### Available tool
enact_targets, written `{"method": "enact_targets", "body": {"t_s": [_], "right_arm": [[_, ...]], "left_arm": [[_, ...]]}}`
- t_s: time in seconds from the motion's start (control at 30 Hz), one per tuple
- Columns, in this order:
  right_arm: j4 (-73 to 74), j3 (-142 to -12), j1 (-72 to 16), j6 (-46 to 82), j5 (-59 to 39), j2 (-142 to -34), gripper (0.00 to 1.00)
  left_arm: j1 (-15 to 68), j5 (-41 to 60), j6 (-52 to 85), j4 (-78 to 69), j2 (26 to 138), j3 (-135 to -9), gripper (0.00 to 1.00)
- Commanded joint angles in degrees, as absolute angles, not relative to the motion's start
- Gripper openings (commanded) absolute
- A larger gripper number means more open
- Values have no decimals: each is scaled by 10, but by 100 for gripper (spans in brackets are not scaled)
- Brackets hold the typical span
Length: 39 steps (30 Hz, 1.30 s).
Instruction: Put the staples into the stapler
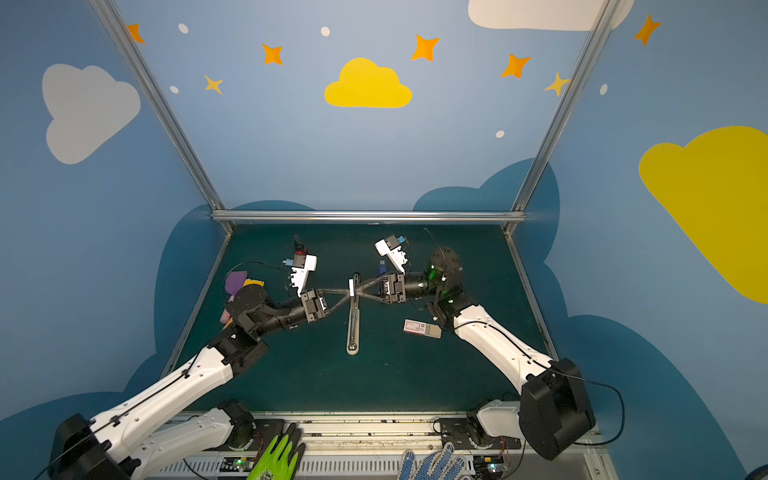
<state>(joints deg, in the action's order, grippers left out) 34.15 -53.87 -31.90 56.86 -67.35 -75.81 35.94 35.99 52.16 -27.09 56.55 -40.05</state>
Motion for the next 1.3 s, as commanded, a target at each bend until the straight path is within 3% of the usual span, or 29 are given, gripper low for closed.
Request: {"method": "enact_targets", "body": {"t_s": [0.0,0.63,0.87,1.27], "right_arm": [[374,-566,-322,581,-681,-768,49],[435,-597,-337,625,-700,-801,38],[435,-596,-338,624,-704,-804,25],[435,-593,-335,626,-698,-803,16]], "left_arm": [[359,377,526,-297,563,-397,4],[365,379,521,-297,567,-399,4],[365,374,520,-298,567,-397,4],[365,369,518,-297,563,-393,4]]}}
